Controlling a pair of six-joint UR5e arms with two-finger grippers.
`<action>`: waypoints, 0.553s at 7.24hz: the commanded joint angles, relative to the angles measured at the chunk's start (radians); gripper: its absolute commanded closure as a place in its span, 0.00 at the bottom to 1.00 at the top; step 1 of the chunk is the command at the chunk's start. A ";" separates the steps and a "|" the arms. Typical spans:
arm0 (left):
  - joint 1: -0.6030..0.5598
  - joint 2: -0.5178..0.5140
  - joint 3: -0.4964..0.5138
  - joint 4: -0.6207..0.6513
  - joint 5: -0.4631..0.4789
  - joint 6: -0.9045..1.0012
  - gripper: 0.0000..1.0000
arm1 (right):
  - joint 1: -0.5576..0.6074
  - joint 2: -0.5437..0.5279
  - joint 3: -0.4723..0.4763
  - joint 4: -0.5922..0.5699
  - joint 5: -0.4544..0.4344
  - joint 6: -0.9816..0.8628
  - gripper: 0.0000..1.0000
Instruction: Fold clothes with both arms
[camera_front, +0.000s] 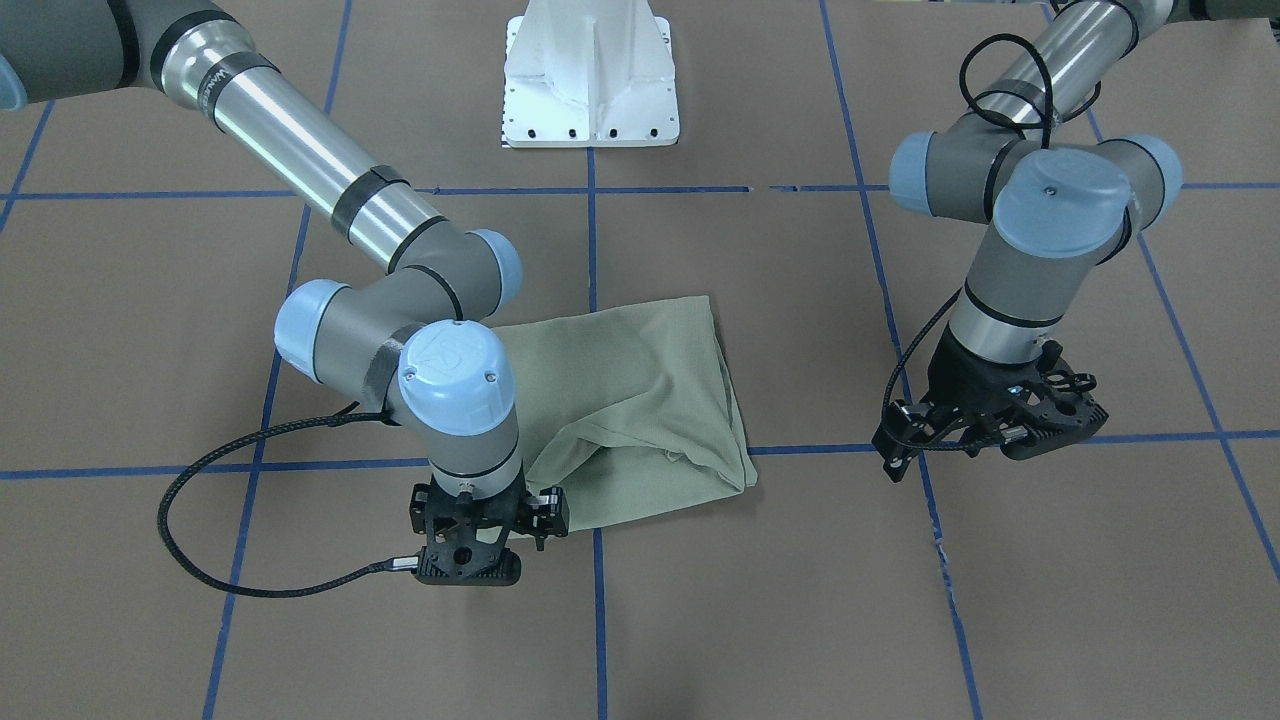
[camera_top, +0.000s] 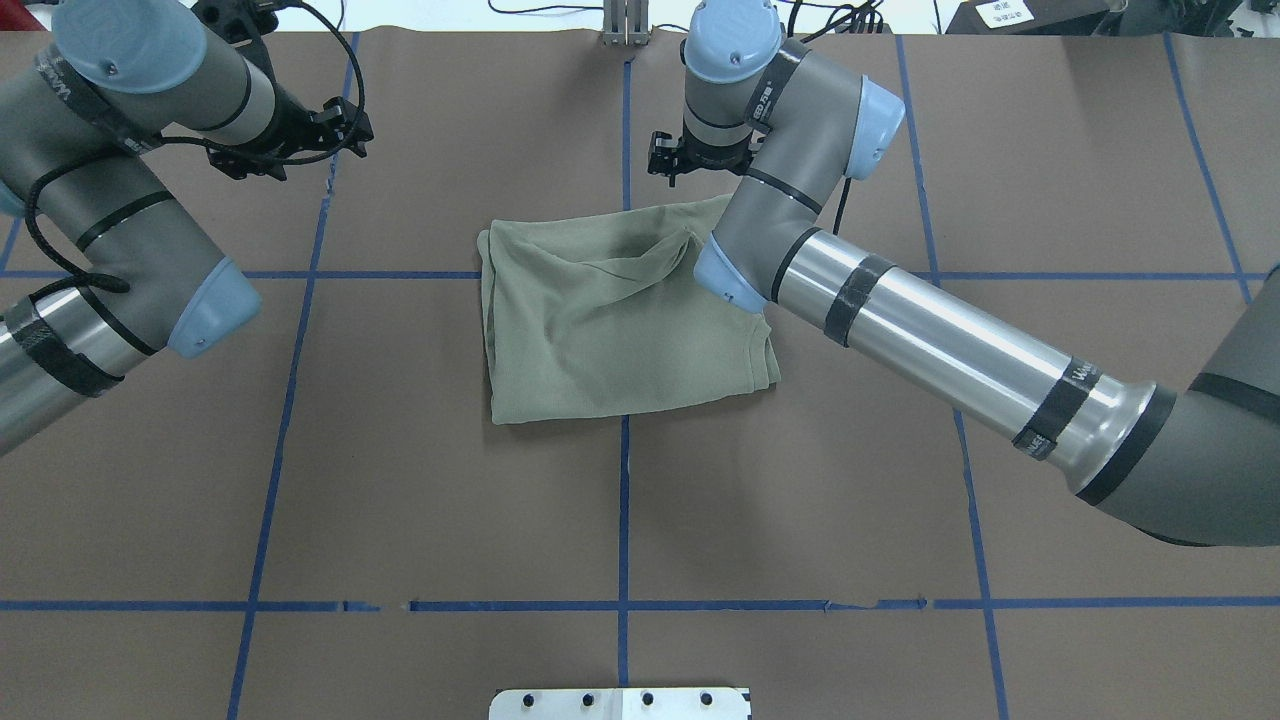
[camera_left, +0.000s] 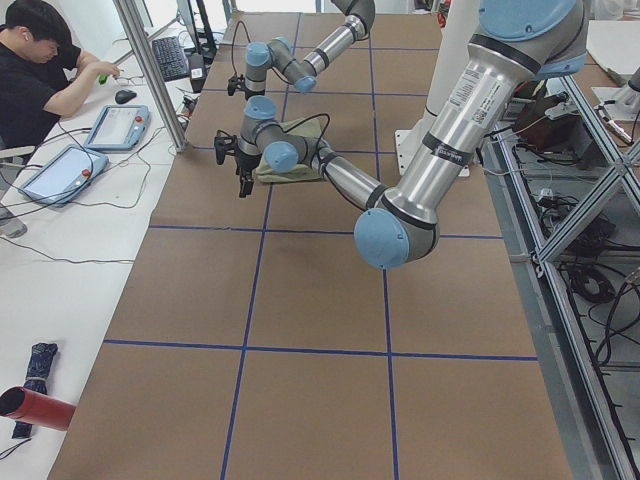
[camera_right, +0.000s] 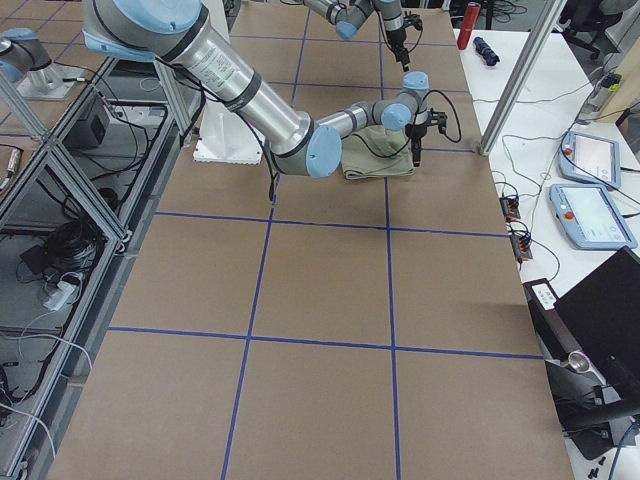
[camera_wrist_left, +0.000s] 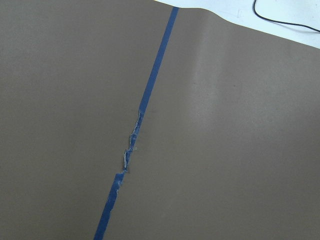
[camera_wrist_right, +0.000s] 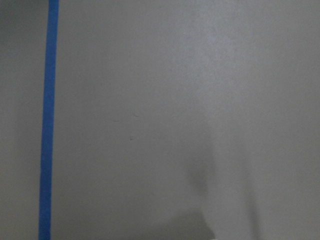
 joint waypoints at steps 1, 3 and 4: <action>-0.072 0.037 -0.003 -0.008 -0.093 0.149 0.01 | 0.108 -0.126 0.150 -0.045 0.129 -0.106 0.00; -0.195 0.113 -0.027 -0.005 -0.182 0.388 0.01 | 0.220 -0.264 0.339 -0.210 0.192 -0.322 0.00; -0.235 0.200 -0.076 -0.005 -0.185 0.506 0.01 | 0.262 -0.325 0.399 -0.264 0.211 -0.407 0.00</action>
